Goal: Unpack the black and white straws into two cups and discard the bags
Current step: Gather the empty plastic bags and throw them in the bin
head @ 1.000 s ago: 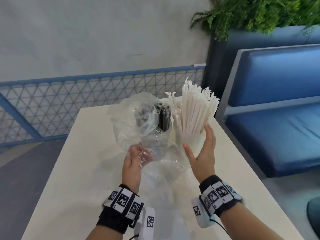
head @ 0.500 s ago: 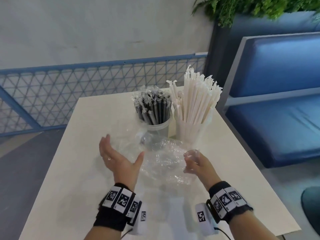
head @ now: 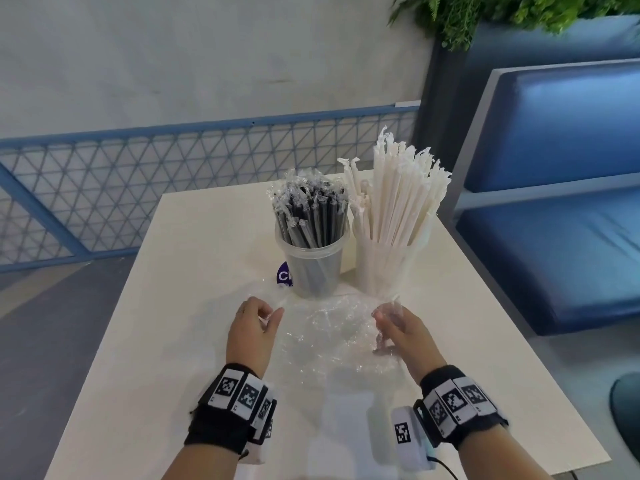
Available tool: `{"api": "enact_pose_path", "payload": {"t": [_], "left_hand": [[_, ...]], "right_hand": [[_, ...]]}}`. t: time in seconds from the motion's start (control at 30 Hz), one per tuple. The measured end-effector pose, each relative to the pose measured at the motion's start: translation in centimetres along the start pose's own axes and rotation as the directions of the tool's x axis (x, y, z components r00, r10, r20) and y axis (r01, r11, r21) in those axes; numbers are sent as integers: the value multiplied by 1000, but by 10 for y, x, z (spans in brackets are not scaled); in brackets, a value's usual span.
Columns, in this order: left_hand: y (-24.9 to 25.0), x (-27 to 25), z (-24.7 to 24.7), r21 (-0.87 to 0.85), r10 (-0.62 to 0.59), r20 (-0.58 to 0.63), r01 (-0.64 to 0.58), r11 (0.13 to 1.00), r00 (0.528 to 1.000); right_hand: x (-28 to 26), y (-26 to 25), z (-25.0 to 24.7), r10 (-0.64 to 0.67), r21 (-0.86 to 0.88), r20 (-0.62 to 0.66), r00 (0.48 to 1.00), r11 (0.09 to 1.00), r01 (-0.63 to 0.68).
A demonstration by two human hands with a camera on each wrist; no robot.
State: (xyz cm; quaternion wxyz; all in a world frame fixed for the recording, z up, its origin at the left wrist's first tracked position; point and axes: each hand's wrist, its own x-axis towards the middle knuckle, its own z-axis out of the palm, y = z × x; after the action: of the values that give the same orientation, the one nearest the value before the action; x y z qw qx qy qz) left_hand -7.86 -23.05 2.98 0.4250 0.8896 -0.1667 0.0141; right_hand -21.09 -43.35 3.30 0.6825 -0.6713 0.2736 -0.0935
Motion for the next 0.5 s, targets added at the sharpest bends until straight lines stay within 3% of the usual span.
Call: {"api": "enact_pose_path", "payload": {"t": [0.07, 0.2, 0.3, 0.37, 0.43, 0.5], "left_hand": [[0, 0, -3, 10, 9, -14, -9, 1000, 1000], [-28, 16, -17, -85, -185, -176, 172, 981, 967], [-34, 13, -14, -94, -230, -48, 225, 970, 972], [-29, 3, -8, -118, -213, 57, 218, 969, 975], [-27, -2, -4, -128, -180, 102, 193, 973, 978], [-29, -1, -1, -105, -165, 130, 179, 978, 978]], "right_hand": [[1, 1, -1, -2, -11, -25, 1000, 1000, 2], [12, 8, -24, -19, -189, -244, 970, 981, -29], [15, 15, -29, -31, -386, -327, 945, 917, -104], [15, 15, -25, -256, -590, -397, 881, 807, -31], [9, 4, -14, -458, -764, -277, 845, 639, 96], [5, 6, 4, -479, -872, -40, 877, 445, 203]]}}
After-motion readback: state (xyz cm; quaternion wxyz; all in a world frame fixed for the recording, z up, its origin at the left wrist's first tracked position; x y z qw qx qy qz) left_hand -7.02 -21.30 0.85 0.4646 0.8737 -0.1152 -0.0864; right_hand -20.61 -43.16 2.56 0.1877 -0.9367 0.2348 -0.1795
